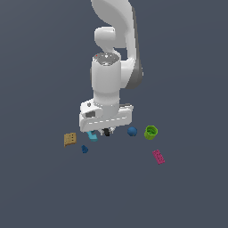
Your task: Pick up a designated object from a clutter of objects.
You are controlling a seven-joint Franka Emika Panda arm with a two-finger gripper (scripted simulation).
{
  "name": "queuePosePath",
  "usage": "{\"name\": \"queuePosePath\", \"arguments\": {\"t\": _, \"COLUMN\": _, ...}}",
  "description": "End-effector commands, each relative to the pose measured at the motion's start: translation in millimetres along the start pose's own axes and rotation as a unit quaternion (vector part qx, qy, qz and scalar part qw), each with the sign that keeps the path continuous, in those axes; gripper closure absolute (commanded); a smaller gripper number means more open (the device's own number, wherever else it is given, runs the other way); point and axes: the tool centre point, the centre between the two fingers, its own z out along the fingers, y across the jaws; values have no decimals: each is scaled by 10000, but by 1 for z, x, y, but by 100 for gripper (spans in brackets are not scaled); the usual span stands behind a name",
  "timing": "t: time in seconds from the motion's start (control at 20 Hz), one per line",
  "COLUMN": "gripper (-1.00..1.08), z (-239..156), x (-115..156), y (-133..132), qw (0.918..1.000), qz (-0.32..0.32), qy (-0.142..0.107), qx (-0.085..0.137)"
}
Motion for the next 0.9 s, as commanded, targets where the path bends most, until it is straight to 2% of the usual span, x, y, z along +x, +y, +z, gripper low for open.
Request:
{"name": "queuePosePath", "arguments": {"t": 0.0, "gripper": 108, "z": -25, "x": -5, "y": 8, "qw": 10000, "qz": -3, "qy": 15, "qx": -3}}
{"name": "queuePosePath", "arguments": {"t": 0.85, "gripper": 108, "z": -184, "x": -40, "y": 60, "qw": 10000, "qz": 2, "qy": 25, "qx": 16}}
